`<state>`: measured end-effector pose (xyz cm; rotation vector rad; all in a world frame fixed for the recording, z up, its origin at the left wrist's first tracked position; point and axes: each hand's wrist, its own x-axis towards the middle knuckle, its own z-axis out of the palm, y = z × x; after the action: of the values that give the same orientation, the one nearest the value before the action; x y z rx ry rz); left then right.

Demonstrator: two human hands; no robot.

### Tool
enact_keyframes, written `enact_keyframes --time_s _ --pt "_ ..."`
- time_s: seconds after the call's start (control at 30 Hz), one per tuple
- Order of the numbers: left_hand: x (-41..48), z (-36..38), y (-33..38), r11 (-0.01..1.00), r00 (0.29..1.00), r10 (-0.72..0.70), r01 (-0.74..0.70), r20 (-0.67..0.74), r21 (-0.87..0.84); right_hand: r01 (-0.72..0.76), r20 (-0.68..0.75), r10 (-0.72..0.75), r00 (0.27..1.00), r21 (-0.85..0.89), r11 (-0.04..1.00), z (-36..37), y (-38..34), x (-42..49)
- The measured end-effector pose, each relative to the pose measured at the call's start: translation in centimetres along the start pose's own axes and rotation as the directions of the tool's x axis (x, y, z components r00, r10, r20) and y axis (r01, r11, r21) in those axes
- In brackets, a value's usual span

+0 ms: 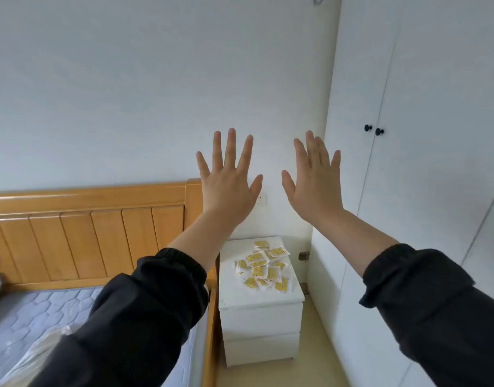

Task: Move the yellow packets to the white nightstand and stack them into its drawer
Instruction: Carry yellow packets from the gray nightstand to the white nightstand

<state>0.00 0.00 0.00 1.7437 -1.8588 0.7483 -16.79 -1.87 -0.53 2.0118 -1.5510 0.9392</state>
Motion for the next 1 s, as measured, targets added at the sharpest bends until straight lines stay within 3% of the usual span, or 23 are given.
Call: enact_keyframes --time_s 0.33,0.6,0.83,1.0 --pt "-6.2 7.5 -0.6 0.998 0.98 0.026 -0.015 0.195 -0.06 -0.05 0.196 0.053 0.979 -0.02 0.999 6.7 -0.4 -6.4" --pt "-17.2 14.3 -0.9 0.995 0.905 -0.009 0.049 0.425 -0.084 -0.078 0.46 0.077 0.885 -0.017 0.997 13.3 -1.7 -17.6" --pt "-25.2 13.5 -0.7 0.988 0.833 -0.074 0.134 0.548 -0.07 -0.092 0.588 0.049 0.807 0.044 0.995 13.0 -3.8 -24.9" --pt "-32.9 10.5 0.7 0.975 0.738 -0.184 0.221 0.649 0.025 -0.054 0.636 -0.052 0.77 0.147 0.988 10.7 -5.3 -30.6"
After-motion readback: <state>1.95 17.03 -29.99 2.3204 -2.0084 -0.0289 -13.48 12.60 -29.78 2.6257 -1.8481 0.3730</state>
